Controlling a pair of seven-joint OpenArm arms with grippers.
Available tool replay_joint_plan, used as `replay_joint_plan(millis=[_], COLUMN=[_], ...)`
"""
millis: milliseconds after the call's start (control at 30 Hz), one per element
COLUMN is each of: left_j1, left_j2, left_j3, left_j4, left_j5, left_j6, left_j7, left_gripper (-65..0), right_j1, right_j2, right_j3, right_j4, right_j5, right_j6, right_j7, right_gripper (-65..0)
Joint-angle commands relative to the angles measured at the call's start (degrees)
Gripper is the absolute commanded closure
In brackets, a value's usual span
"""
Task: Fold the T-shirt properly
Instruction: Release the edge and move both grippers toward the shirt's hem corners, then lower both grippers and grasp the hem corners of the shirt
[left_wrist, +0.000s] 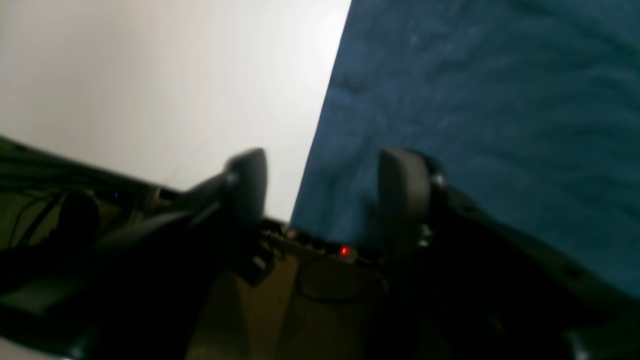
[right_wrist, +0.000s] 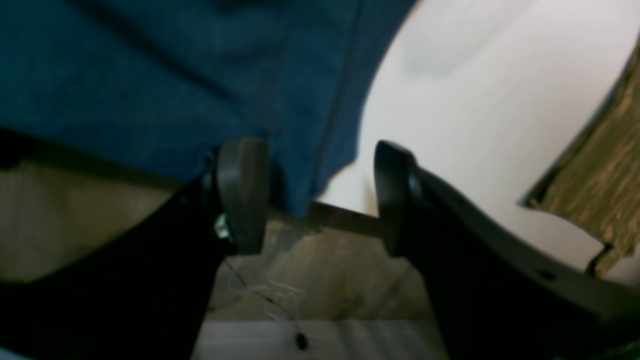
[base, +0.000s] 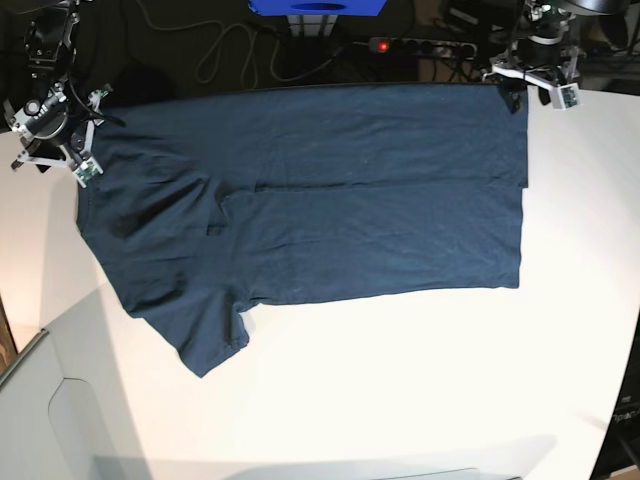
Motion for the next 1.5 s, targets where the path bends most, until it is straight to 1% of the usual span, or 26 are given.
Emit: replay_joint_plan(millis=[0, 100, 167, 200, 333, 467, 600, 700, 767, 833, 900, 967, 1033, 1100, 1167, 1300, 1367, 1467], left_j1=[0.29, -1.38, -2.43, -3.31, -7.00, -11.57, -17.99, -23.79, -29.07, -33.99, -38.48, -43.40, -47.88, -52.37, -55.97, -61.24, -62.56, -62.65], left_j2=[-0.56, -2.06, -2.41, -2.41, -2.76, -5.05, -5.13, -6.72, -7.86, -8.30, -9.79, -11.55, -13.40, -14.19, -14.19, -14.19, -14.19, -14.01], left_j3=[-0.43, -0.52, -1.22, -1.92, -3.15, -2.80, -3.24, -2.80, -2.80, -2.80, -2.27, 1.24, 5.81, 10.12, 13.11, 19.53, 21.55, 23.66], left_j4=[1.62, 3.03, 3.47, 3.56, 3.56, 3.03, 1.27, -2.07, -6.29, -10.60, -15.78, -22.55, -29.15, -34.77, -40.57, -50.07, -53.23, -54.55], left_j5=[-0.08, -0.08, -0.08, -0.08, -0.08, -0.08, 0.27, 0.44, 0.44, 0.62, 0.62, 0.62, 0.53, 0.44, 0.53, 0.62, 0.62, 0.53], left_j6=[0.25, 0.25, 0.25, 0.25, 0.25, 0.25, 0.16, 0.16, 0.16, 0.16, 0.16, 0.16, 0.08, 0.08, 0.08, 0.25, 0.25, 0.25], left_j7=[-1.51, -1.51, -1.51, -1.42, -0.98, -0.90, -0.90, -0.90, -0.90, -0.81, -0.81, -1.16, -1.51, -1.86, -4.59, -9.42, -10.83, -12.24], left_gripper=[-35.8, -33.3, -31.6, -31.4, -31.4, -33.4, -33.6, -33.6, -33.7, -33.7, -35.4, -37.3, -37.3, -37.3, -37.3, -37.3, -37.3, -37.2], right_j1=[1.42, 4.41, 6.87, 7.57, 10.03, 14.25, 21.55, 27.35, 30.61, 32.45, 33.68, 34.65, 35.18, 35.00, 34.91, 34.91, 34.91, 34.91], right_j2=[-0.41, -3.75, -5.51, -5.86, -6.21, -6.30, -6.30, -6.30, -6.30, -6.30, -6.30, -6.30, -6.30, -6.04, -5.77, -5.16, -5.16, -5.07], right_j3=[2.62, 9.91, 12.55, 12.90, 10.88, 6.48, 3.32, 2.88, 2.88, 2.88, 2.88, 2.88, 2.79, 1.47, -0.37, -1.52, -1.52, -1.52], right_j4=[1.45, 2.42, 2.33, 2.33, 2.06, 1.36, -5.76, -12.71, -16.66, -19.21, -20.97, -22.11, -22.82, -22.73, -22.82, -22.82, -22.82, -22.82], right_j5=[-0.40, -0.31, -0.31, -0.31, -0.31, -0.31, -0.40, -0.40, -0.40, -0.40, -0.40, -0.40, -0.40, -0.40, -0.40, -0.40, -0.40, -0.40], right_j6=[1.04, 1.04, 1.04, 1.04, 1.04, 1.04, 1.04, 1.04, 1.04, 1.04, 1.04, 1.04, 1.04, 1.04, 1.04, 1.04, 1.04, 1.04], right_j7=[-0.08, -0.08, -0.08, -0.08, -0.08, -0.08, -0.08, -0.08, -0.08, -0.08, -0.08, -0.08, 0.72, 2.39, 3.00, 2.91, 2.91, 2.91], right_gripper=[-32.3, -32.3, -32.3, -32.4, -32.4, -32.5, -32.5, -32.3, -32.2, -32.2, -32.2, -32.3, -32.3, -32.3, -32.2, -32.2, -32.2, -32.2])
